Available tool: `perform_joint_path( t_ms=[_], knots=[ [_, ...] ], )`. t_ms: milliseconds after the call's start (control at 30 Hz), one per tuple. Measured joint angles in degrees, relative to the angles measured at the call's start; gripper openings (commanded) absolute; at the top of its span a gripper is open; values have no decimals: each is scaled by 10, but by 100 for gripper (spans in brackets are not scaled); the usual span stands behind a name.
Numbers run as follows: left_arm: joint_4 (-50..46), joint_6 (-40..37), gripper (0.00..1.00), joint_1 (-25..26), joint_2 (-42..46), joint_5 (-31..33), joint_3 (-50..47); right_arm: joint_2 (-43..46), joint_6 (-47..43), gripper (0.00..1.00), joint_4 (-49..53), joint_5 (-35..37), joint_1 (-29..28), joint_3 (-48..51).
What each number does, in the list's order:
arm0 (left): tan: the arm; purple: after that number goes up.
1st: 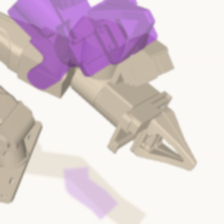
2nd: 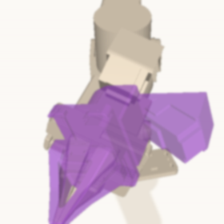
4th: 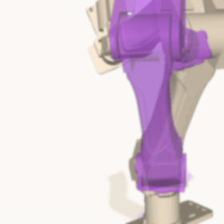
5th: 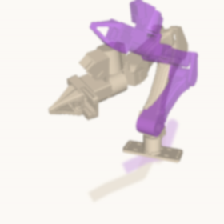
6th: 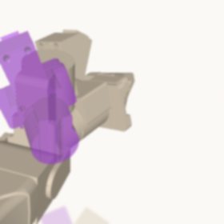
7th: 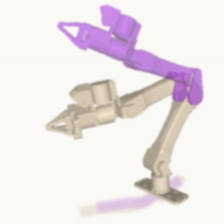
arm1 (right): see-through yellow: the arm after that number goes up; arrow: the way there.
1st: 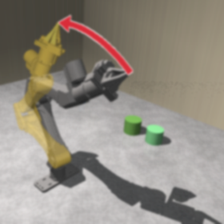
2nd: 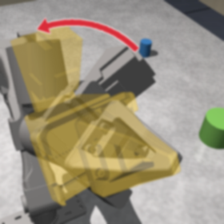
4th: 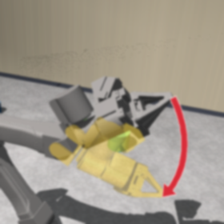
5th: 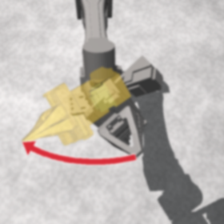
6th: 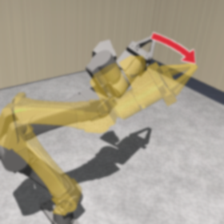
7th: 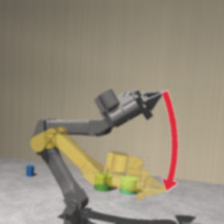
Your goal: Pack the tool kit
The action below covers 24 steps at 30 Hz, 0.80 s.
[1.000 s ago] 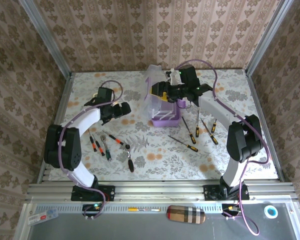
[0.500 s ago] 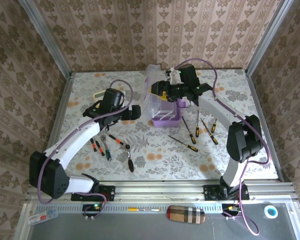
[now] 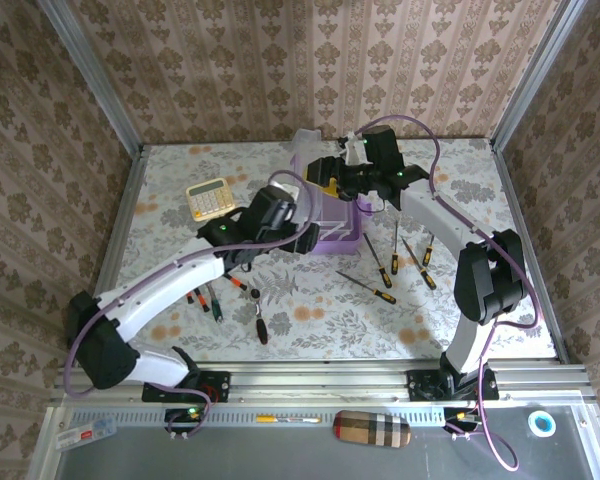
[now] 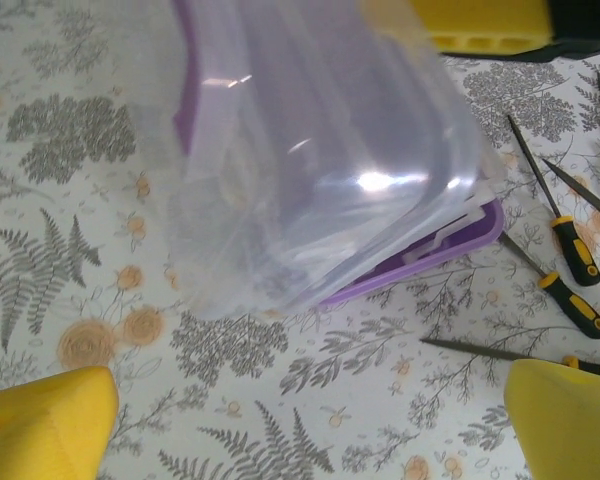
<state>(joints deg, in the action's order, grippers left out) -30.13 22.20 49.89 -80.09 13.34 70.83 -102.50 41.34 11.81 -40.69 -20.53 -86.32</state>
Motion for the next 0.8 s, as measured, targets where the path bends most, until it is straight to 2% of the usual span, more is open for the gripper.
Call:
perform_joint_path(
  t_ms=[133,333,700,800],
  knots=[
    [10,0,100,29,-36,47,16,0,13,76,-7,0,7,0],
    [16,1,100,33,-77,107,42,-1,53,75,-46,-13,26,0],
    [38,0,100,37,-126,168,76,-6,73,75,-61,-20,36,-2],
    [43,-5,97,37,-135,178,76,-3,73,75,-61,-20,52,-1]
  ],
)
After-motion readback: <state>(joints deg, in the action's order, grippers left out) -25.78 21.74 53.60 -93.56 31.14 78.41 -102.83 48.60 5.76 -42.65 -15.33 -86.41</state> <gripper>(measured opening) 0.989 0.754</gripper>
